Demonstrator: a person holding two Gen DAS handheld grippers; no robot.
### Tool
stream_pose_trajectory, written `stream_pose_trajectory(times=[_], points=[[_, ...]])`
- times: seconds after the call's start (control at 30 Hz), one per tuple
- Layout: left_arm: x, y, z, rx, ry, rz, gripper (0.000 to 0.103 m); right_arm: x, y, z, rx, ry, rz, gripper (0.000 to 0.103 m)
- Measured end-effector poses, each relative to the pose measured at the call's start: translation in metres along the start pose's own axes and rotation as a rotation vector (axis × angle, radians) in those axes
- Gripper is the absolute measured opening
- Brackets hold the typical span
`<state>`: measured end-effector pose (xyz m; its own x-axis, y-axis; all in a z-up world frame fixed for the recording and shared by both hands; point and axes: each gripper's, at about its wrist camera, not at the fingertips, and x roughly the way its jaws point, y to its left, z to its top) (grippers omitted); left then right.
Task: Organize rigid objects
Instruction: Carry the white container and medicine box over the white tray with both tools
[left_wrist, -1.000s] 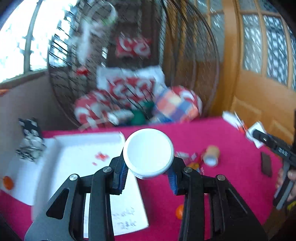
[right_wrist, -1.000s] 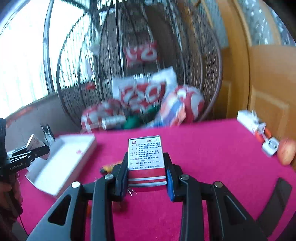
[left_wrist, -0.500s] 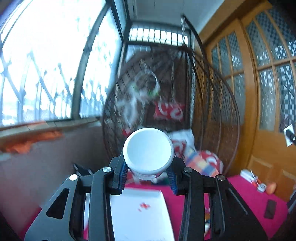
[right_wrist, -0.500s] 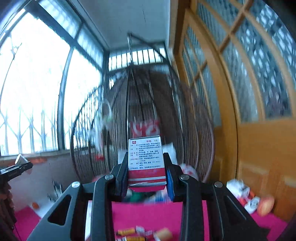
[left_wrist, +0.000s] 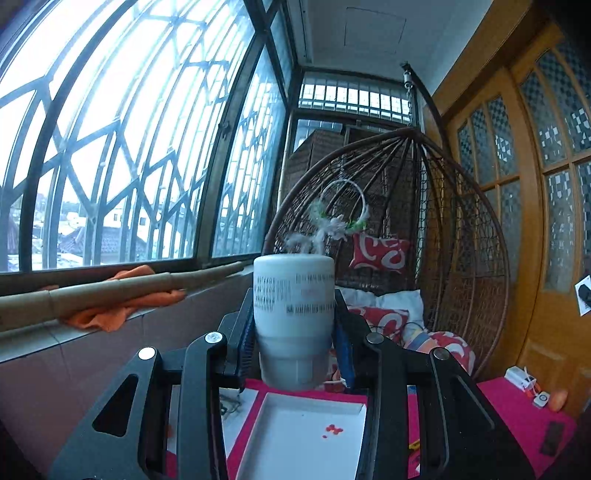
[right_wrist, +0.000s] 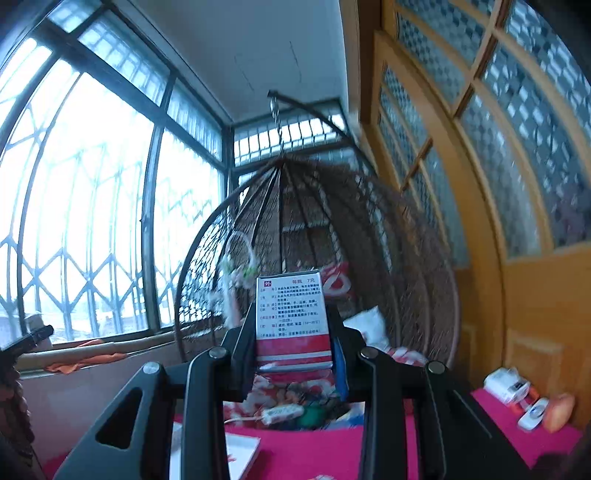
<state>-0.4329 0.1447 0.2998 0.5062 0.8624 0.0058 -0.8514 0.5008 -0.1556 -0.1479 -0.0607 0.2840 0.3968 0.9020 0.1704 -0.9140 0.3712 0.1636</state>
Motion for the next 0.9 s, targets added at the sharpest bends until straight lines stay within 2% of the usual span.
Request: stream_pose_trajectory(times=[0.53, 0.9], points=[[0.007, 0.03, -0.016, -0.031, 0.052, 0.043, 0.036, 0.05, 0.05, -0.025, -0.016, 0.138, 0.088, 0.034], [0.044, 0.037, -0.044, -0.031, 0.161, 0.039, 0.036, 0.109, 0.081, -0.069, 0.007, 0.327, 0.183, 0.034]])
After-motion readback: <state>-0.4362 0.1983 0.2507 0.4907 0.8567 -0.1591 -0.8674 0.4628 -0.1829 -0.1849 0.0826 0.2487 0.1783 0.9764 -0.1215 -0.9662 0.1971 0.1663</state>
